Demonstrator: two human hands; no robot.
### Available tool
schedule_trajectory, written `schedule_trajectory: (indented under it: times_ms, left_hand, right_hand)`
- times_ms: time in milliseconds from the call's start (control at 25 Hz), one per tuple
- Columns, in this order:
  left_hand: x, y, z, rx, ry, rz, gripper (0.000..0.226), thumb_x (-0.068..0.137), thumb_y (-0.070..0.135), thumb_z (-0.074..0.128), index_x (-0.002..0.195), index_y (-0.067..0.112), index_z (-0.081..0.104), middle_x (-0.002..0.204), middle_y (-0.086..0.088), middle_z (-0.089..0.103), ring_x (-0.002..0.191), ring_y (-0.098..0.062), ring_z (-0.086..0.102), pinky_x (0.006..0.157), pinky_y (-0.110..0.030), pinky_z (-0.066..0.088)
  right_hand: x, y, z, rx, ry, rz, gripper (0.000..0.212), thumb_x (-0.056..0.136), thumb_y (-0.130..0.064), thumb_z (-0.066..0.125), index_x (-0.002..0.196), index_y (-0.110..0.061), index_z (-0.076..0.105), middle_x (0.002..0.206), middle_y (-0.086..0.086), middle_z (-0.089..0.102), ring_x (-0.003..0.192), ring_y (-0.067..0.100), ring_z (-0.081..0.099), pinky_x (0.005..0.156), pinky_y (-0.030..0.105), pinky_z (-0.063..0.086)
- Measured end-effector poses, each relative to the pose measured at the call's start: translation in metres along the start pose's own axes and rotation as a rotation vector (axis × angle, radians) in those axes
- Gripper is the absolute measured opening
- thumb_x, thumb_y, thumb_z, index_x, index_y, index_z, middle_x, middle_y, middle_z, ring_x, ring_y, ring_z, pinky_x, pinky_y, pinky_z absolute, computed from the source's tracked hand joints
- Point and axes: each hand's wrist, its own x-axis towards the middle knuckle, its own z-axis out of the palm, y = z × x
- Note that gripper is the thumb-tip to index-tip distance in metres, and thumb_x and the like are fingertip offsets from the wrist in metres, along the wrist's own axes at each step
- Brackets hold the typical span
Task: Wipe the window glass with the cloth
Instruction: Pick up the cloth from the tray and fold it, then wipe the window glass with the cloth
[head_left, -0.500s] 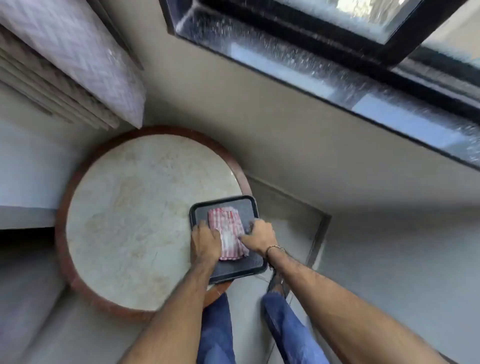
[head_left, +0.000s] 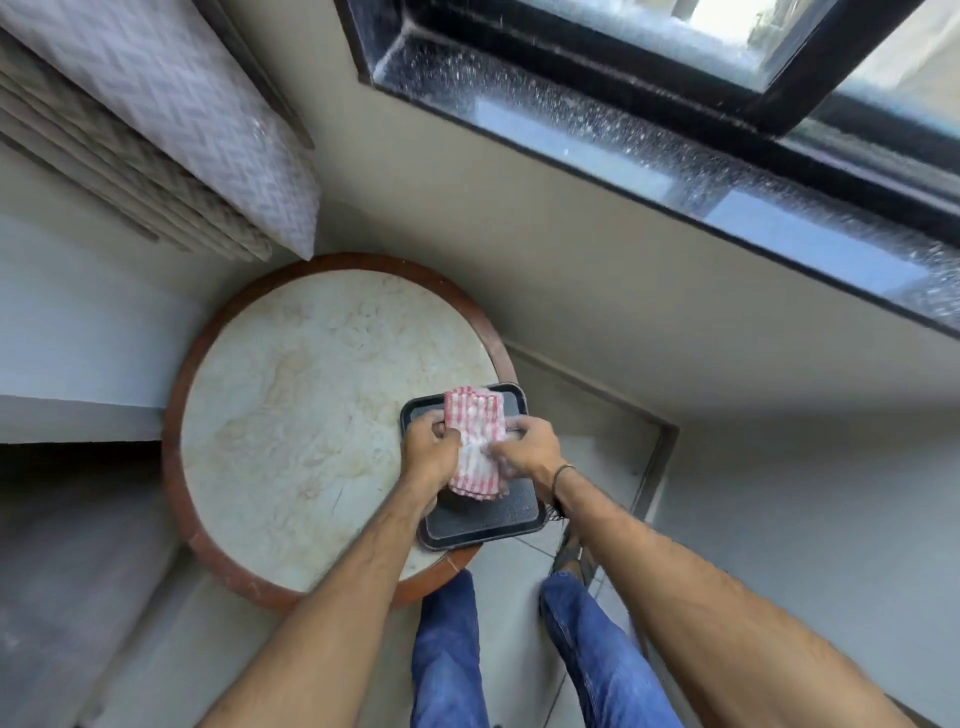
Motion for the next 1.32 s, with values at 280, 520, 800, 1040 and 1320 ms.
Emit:
schedule_trajectory:
  times_ms: [280, 520, 800, 1040, 1320]
  left_hand:
    - [-0.126, 0.204, -0.115, 0.03, -0.224, 0.567, 0.027, 0.096, 0.007, 0.058, 0.119, 0.01, 0.072, 0.113, -0.011, 0.078, 0.089, -0.006, 0.071, 0.084, -0.024, 0.059]
    - [-0.226, 0.395, -0.196, 0.009, -0.193, 0.971, 0.016, 0.098, 0.006, 0.063, 0.109, 0.011, 0.072, 0.108, -0.006, 0.075, 0.097, -0.019, 0.069, 0.095, -0.04, 0.06]
    - [-0.306, 0.57, -0.263, 0.025, 0.329, 1.499, 0.035, 0.101, 0.01, 0.052, 0.133, 0.004, 0.063, 0.135, -0.011, 0.062, 0.118, -0.02, 0.063, 0.097, -0.023, 0.051]
    - [-0.307, 0.657, -0.303, 0.292, 0.833, 1.754, 0.064, 0.11, 0.022, 0.033, 0.165, -0.003, 0.01, 0.177, -0.02, 0.001, 0.167, -0.033, 0.001, 0.137, -0.044, -0.001]
    - [-0.256, 0.695, -0.304, 0.502, 1.059, 1.75, 0.078, 0.105, 0.045, 0.016, 0.163, -0.002, -0.006, 0.174, -0.024, -0.013, 0.164, -0.038, -0.006, 0.133, -0.044, -0.009]
  right_hand:
    - [-0.162, -0.165, -0.128, 0.381, -0.407, -0.368, 0.032, 0.092, -0.01, 0.078, 0.117, -0.03, 0.074, 0.101, -0.01, 0.082, 0.088, 0.006, 0.078, 0.088, 0.034, 0.058]
    - [-0.305, -0.308, -0.217, 0.473, -0.308, -0.775, 0.018, 0.097, -0.009, 0.071, 0.114, -0.005, 0.074, 0.103, 0.008, 0.078, 0.095, 0.023, 0.073, 0.089, 0.036, 0.06]
    - [-0.46, -0.422, -0.282, 0.461, 0.745, -1.357, 0.013, 0.097, -0.013, 0.073, 0.088, -0.022, 0.078, 0.091, 0.016, 0.079, 0.077, 0.029, 0.076, 0.064, 0.035, 0.066]
    - [-0.507, -0.504, -0.33, -0.028, 1.746, -1.63, 0.041, 0.091, -0.003, 0.075, 0.132, -0.005, 0.072, 0.129, 0.019, 0.073, 0.118, 0.033, 0.069, 0.104, 0.043, 0.057]
    - [-0.462, -0.558, -0.349, -0.438, 1.908, -1.577, 0.059, 0.102, -0.014, 0.055, 0.159, -0.011, 0.042, 0.168, 0.008, 0.04, 0.159, 0.024, 0.036, 0.128, 0.054, 0.036]
